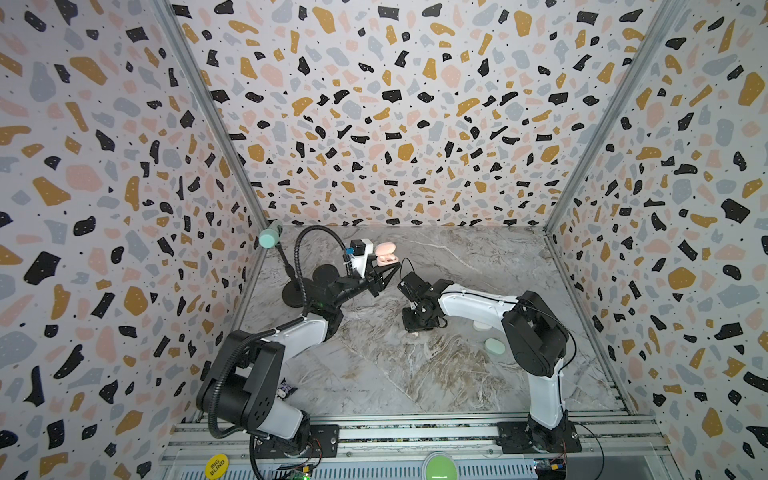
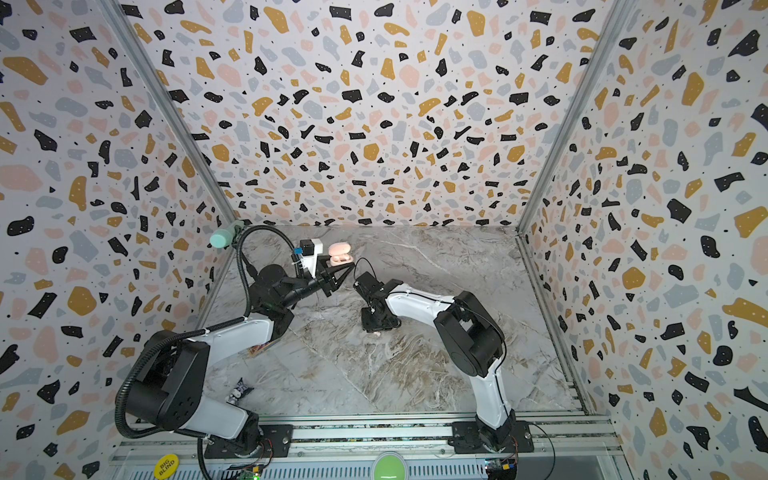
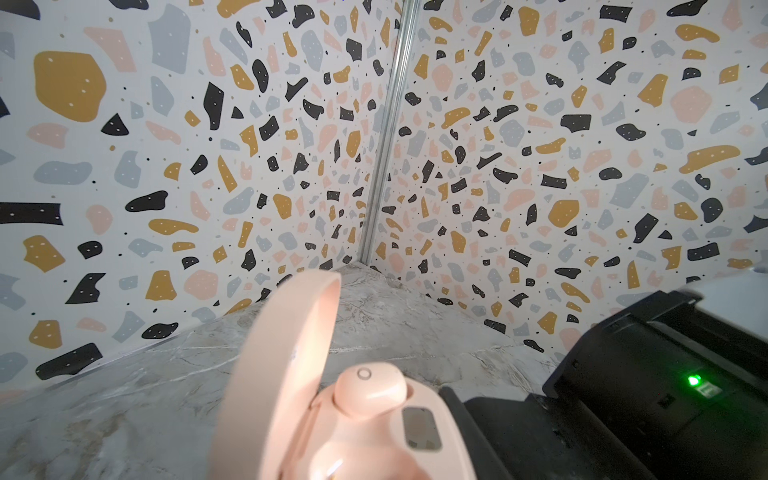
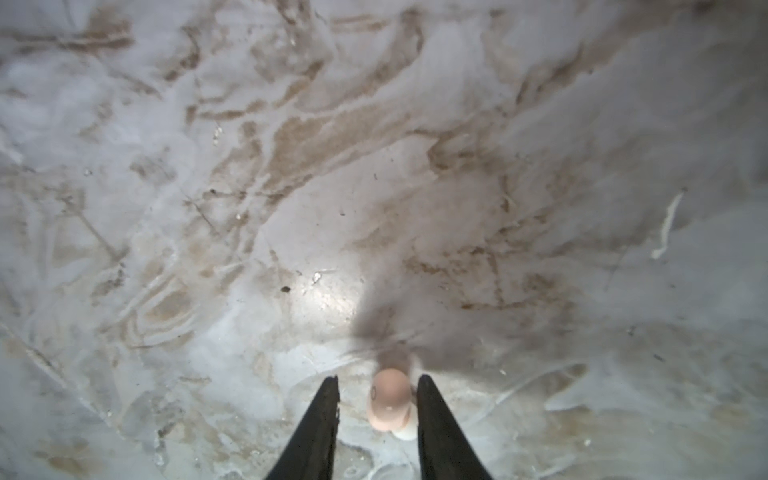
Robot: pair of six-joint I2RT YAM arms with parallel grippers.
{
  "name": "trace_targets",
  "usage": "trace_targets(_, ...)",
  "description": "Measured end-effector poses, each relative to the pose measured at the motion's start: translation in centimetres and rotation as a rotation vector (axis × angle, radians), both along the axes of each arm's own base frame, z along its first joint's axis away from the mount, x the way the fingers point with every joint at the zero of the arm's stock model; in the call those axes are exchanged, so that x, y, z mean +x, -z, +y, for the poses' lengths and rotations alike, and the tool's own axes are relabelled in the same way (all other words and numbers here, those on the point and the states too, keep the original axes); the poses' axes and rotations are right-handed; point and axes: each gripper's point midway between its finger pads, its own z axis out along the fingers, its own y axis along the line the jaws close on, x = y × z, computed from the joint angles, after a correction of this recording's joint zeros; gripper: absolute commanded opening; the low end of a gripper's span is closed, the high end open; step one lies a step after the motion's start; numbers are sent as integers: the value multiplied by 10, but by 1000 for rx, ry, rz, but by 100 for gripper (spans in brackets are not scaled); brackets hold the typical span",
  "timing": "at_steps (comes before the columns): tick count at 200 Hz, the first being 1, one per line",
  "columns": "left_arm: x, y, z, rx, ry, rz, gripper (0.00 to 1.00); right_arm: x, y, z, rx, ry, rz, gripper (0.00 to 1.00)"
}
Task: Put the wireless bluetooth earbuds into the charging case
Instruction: 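Close the right gripper on the pink earbud and lift it, then carry the pink earbud to the open case and lower it into the slot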
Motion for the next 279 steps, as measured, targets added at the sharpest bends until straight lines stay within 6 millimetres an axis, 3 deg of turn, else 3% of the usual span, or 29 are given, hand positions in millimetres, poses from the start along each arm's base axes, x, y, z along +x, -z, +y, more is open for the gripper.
trace_targets(40,-1,-3,0,-10,5,-3,6,-2,7,0,-19,-3,6,31)
trace_targets(103,-1,-4,0,-14,5,-4,6,-4,8,1,-34,-10,-3,15)
trace_targets(165,-2,-6,0,-22,7,-10,6,-4,7,0,-27,-10,-9,13)
trace_targets(195,-2,-8,0,-26,11,-15,7,-14,3,-11,-27,-4,-2,13)
trace_targets(222,-4,-9,-1,-30,17,-17,7,-21,-24,-20,23,19,-31,13)
trace_targets(279,-11,-3,-16,-31,59,3,7,-21,-119,-35,278,79,-191,13)
